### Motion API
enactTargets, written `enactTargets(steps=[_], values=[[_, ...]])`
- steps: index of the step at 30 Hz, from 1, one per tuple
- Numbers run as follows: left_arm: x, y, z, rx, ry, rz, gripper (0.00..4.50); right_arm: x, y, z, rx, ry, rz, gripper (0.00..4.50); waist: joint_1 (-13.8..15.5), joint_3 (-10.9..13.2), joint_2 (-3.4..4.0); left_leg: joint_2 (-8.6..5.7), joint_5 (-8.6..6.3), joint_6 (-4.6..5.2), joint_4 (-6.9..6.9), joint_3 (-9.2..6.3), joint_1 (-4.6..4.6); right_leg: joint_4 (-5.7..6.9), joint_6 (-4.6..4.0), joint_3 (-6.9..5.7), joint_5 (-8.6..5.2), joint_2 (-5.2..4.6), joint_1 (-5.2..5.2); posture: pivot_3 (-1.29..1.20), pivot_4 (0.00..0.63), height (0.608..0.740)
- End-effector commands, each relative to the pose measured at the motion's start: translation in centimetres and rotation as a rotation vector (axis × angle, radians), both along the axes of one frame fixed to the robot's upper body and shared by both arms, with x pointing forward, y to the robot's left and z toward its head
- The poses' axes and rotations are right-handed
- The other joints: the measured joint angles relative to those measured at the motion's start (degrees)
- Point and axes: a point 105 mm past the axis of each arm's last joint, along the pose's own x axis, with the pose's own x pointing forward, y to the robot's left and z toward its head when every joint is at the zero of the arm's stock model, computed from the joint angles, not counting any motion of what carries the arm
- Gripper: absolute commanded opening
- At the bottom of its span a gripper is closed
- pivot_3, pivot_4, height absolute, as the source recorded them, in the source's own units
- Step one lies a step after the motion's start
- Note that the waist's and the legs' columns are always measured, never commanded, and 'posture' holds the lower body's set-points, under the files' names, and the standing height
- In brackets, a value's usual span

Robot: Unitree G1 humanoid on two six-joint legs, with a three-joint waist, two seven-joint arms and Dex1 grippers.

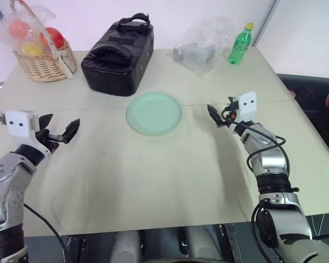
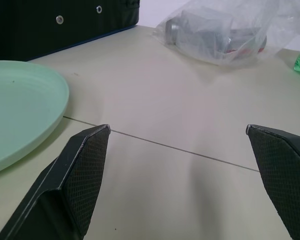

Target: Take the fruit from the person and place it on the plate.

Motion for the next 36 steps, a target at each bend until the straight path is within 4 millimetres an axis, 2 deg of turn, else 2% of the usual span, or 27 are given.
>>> enactTargets(steps=[1, 36], values=[[0.04, -0.02, 1.27, 0.015, -0.051, -0.002, 4.5, -0.2, 0.19, 0.93, -0.011, -0.046, 0.006, 4.45, 0.0, 0.0, 0.0, 0.0, 0.0, 0.0, 0.0, 0.0, 0.0, 0.0, 0.0, 0.0, 0.0, 0.0, 0.0, 0.0, 0.15, 0.74], [0.22, 0.06, 1.36, 0.029, -0.052, 0.001, 4.5, -0.09, 0.42, 0.78, -0.011, -0.045, 0.008, 4.45, 0.0, 0.0, 0.0, 0.0, 0.0, 0.0, 0.01, 0.0, 0.0, 0.01, 0.0, 0.0, 0.0, 0.01, 0.0, 0.0, 0.15, 0.74]])
